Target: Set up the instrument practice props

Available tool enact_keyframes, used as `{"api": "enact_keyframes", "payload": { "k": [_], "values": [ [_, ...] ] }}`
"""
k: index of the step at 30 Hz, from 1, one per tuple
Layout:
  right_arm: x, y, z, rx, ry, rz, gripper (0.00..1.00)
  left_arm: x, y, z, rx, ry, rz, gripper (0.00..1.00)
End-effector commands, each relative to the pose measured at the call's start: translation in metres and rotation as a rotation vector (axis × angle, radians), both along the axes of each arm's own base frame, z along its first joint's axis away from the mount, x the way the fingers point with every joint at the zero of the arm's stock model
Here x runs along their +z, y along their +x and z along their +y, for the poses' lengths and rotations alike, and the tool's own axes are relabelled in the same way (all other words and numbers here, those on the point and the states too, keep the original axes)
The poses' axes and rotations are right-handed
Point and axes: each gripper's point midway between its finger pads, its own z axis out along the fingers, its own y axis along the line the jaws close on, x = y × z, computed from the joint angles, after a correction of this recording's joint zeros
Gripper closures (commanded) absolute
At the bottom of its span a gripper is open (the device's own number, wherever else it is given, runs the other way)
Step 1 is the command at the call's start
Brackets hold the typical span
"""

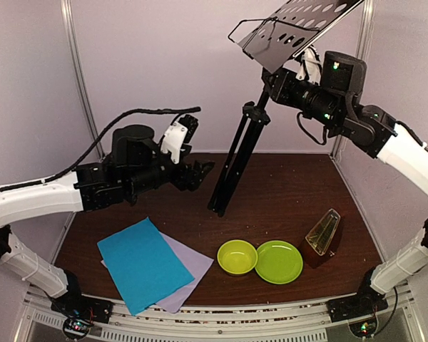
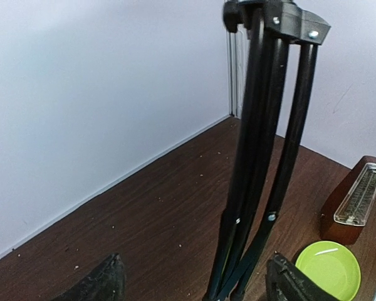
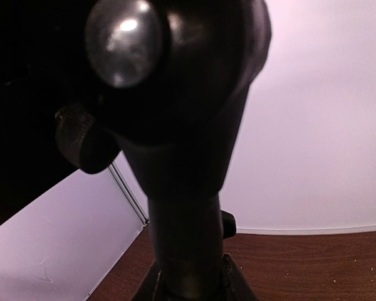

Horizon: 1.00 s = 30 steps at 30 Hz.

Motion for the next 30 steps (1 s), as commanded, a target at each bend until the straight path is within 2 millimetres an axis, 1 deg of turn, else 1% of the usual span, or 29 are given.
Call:
{"api": "enact_keyframes", "payload": {
  "k": [1,3,5,9,12,16,20,21,26,30],
  "values": [
    [0.114,-0.043,-0.047,-0.004,0.360,-0.262,1.00,0.032,0.007,-0.025,0.011,-0.012,-0.111,0.23],
    [0.113,-0.042,-0.044,-0.002,0.361,-0.260,1.00,0.032,0.008,-0.037,-0.004,0.004,-0.123,0.24],
    [0.112,-0.042,-0.043,-0.001,0.363,-0.261,1.00,0.031,0.011,-0.047,-0.006,0.012,-0.124,0.28],
    [0.111,-0.043,-0.043,-0.005,0.373,-0.258,1.00,0.026,0.024,-0.056,0.037,0.048,-0.128,0.33],
    [0.111,-0.044,-0.044,-0.005,0.385,-0.254,1.00,0.022,0.038,-0.056,0.108,0.095,-0.131,0.37],
    [0.109,-0.043,-0.047,-0.016,0.400,-0.242,1.00,0.014,0.050,-0.058,0.167,0.146,-0.127,0.42],
    [0.106,-0.042,-0.047,-0.016,0.409,-0.226,1.00,0.011,0.062,-0.051,0.263,0.181,-0.125,0.50],
    [0.106,-0.042,-0.047,-0.017,0.410,-0.222,1.00,0.010,0.064,-0.049,0.283,0.187,-0.125,0.52],
    [0.104,-0.042,-0.046,-0.015,0.413,-0.213,1.00,0.007,0.068,-0.051,0.299,0.208,-0.136,0.54],
    [0.105,-0.041,-0.047,-0.021,0.400,-0.213,1.00,0.007,0.068,-0.055,0.274,0.231,-0.152,0.65]
  ]
}}
